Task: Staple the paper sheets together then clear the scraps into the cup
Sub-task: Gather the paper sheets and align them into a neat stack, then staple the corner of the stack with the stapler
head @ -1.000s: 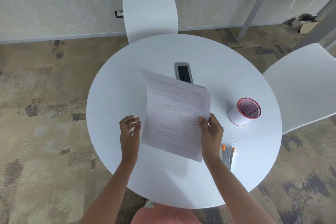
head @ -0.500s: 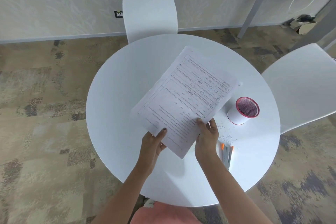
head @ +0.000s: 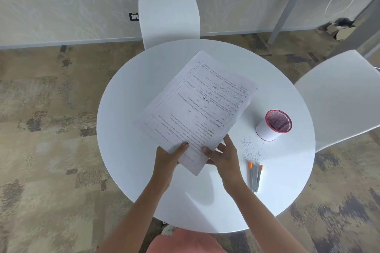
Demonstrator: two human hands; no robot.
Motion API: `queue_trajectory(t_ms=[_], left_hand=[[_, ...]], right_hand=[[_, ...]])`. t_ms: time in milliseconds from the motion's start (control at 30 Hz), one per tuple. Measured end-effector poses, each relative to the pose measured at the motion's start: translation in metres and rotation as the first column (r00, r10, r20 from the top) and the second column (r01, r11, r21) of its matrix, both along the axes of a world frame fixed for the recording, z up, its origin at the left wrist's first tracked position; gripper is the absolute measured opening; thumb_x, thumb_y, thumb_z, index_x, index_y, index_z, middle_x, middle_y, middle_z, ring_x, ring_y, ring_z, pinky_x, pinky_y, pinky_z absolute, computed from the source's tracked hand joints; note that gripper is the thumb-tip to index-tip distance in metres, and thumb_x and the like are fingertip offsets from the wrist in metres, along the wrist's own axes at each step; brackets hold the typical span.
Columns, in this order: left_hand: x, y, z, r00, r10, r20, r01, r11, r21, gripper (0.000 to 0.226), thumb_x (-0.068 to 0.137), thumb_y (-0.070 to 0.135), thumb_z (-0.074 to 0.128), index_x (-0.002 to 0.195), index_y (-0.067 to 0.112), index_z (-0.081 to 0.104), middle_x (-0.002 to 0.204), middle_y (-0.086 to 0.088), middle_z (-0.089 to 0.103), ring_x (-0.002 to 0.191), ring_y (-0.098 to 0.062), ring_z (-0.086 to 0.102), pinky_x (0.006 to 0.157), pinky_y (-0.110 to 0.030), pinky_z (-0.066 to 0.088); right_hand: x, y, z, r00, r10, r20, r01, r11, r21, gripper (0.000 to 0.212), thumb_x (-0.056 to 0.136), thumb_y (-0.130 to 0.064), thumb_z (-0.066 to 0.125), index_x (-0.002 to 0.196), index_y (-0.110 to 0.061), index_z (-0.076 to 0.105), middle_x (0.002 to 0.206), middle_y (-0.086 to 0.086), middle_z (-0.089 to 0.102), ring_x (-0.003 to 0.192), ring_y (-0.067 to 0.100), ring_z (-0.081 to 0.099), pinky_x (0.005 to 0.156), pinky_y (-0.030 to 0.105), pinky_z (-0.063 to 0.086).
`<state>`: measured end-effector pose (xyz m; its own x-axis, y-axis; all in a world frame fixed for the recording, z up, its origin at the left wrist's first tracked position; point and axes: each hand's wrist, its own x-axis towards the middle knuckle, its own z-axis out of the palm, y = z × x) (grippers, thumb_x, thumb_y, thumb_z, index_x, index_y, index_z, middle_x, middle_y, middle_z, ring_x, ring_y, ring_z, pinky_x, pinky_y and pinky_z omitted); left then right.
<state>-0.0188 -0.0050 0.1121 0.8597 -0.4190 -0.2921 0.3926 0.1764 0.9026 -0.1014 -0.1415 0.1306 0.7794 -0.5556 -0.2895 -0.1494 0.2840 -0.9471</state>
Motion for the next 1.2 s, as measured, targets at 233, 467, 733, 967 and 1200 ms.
queue_trajectory(t_ms=[233,467,733,967,1200], left_hand=[[-0.011,-0.004,0.006,0.999,-0.029,0.037,0.028,1.000,0.004,0.053,0.065,0.006,0.076,0.109,0.031,0.062,0.101,0.006,0.075,0.091,-0.015,0.071,0.072,-0.036,0.061],[-0.008,-0.006,0.007,0.999,0.020,0.050,-0.020,1.000,0.002,0.056,0.065,0.006,0.077,0.115,0.026,0.060,0.107,0.002,0.074,0.096,-0.016,0.070,0.074,-0.035,0.061],[0.002,-0.010,0.006,0.997,0.074,0.018,-0.074,0.997,0.021,0.053,0.063,0.011,0.078,0.113,0.026,0.064,0.107,0.005,0.074,0.094,-0.012,0.070,0.069,-0.028,0.057],[0.004,-0.015,0.009,0.997,0.078,0.011,-0.078,0.997,0.009,0.048,0.066,0.009,0.077,0.108,0.029,0.066,0.106,0.009,0.075,0.097,-0.012,0.070,0.082,-0.037,0.059],[0.003,-0.016,0.008,0.997,0.078,0.013,-0.079,0.996,0.044,0.050,0.066,0.015,0.078,0.113,0.026,0.065,0.104,0.011,0.074,0.093,-0.009,0.068,0.074,-0.029,0.058]], right_hand=[[0.004,-0.006,0.000,0.999,0.010,-0.033,-0.013,0.996,-0.085,0.064,0.077,0.003,0.073,0.130,-0.021,0.046,0.099,0.008,0.074,0.084,0.024,0.071,0.067,0.032,0.058],[0.006,-0.010,-0.004,0.992,-0.104,-0.077,0.085,0.972,-0.221,0.023,0.096,-0.025,0.056,0.116,-0.016,0.054,0.085,0.004,0.073,0.073,0.022,0.071,0.058,0.034,0.058],[-0.037,-0.036,-0.060,0.847,-0.440,-0.300,0.113,0.699,-0.706,0.019,0.091,-0.002,0.049,0.107,-0.009,0.059,0.088,0.008,0.071,0.083,0.027,0.065,0.081,0.016,0.035],[-0.074,-0.048,-0.107,0.591,-0.632,-0.501,-0.073,0.577,-0.813,0.057,0.075,-0.008,0.074,0.121,0.013,0.047,0.119,0.033,0.045,0.101,0.046,0.043,0.090,0.051,0.036],[-0.081,-0.058,-0.116,0.591,-0.596,-0.544,-0.053,0.644,-0.763,0.042,0.085,-0.014,0.069,0.112,0.011,0.050,0.104,0.032,0.052,0.093,0.047,0.051,0.083,0.052,0.043]])
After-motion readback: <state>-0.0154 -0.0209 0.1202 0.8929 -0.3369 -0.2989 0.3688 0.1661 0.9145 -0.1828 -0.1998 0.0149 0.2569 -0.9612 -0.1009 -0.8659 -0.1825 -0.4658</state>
